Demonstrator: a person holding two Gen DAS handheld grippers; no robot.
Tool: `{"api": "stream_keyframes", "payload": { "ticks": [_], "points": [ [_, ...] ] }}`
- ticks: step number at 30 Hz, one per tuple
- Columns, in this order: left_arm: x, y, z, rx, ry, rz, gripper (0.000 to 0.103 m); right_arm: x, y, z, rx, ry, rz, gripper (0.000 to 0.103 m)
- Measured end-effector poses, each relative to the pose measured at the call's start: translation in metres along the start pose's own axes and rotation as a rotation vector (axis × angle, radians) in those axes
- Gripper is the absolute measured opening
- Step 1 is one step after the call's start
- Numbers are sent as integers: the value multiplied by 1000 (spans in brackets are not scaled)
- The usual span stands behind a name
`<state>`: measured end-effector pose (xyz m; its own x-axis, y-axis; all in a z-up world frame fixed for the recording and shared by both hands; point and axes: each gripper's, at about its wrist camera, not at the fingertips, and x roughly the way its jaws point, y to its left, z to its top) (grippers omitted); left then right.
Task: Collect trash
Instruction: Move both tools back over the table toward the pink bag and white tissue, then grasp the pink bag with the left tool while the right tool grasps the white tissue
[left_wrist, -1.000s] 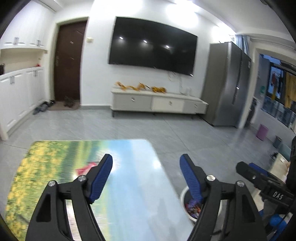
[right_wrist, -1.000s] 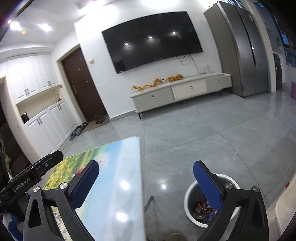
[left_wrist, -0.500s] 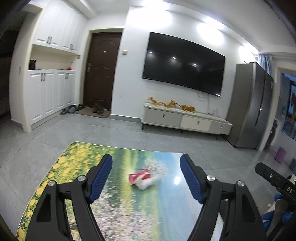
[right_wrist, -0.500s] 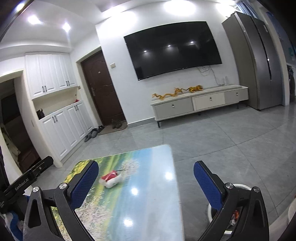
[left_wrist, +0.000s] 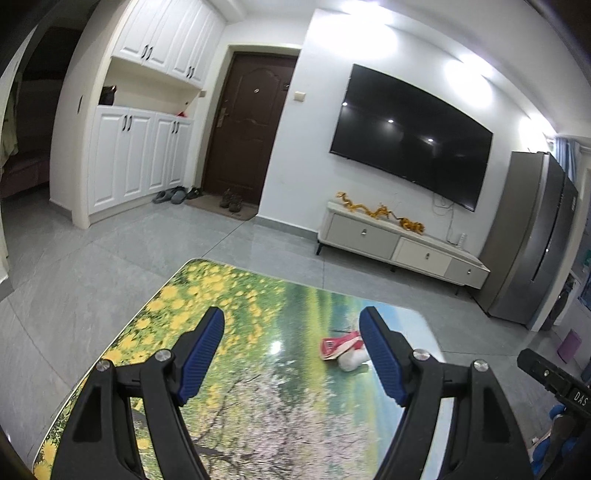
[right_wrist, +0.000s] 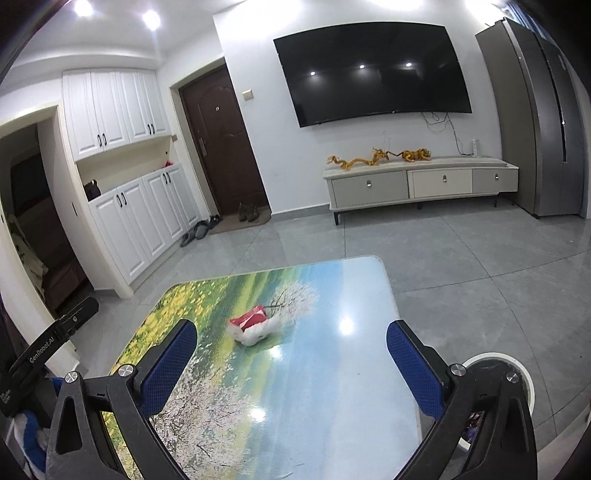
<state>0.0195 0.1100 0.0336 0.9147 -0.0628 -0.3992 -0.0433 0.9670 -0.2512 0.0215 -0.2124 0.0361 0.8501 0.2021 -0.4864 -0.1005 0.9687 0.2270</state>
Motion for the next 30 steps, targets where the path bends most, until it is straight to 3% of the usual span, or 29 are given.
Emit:
{"api": "stream_keyframes", "payload": {
  "ticks": [5, 13, 17, 22, 25, 30],
  "points": [
    [14, 19, -4, -34, 29, 10, 74, 18, 10, -6, -20, 45, 4, 103],
    [42, 28, -14, 2, 92, 50, 74, 51, 16, -16, -26, 121, 5, 103],
    [64, 31, -17, 26, 151, 13, 74, 68, 16, -20, -28, 161, 22, 101],
    [96, 16, -17, 116, 227, -64, 74, 97, 19, -19, -37, 214, 74, 84],
    [120, 4, -19, 172, 277, -129, 73, 117, 15, -20, -15, 256, 115, 68],
    [165, -20, -21, 218, 371, -235, 65, 149, 5, -18, 29, 302, 176, 54]
  ]
}}
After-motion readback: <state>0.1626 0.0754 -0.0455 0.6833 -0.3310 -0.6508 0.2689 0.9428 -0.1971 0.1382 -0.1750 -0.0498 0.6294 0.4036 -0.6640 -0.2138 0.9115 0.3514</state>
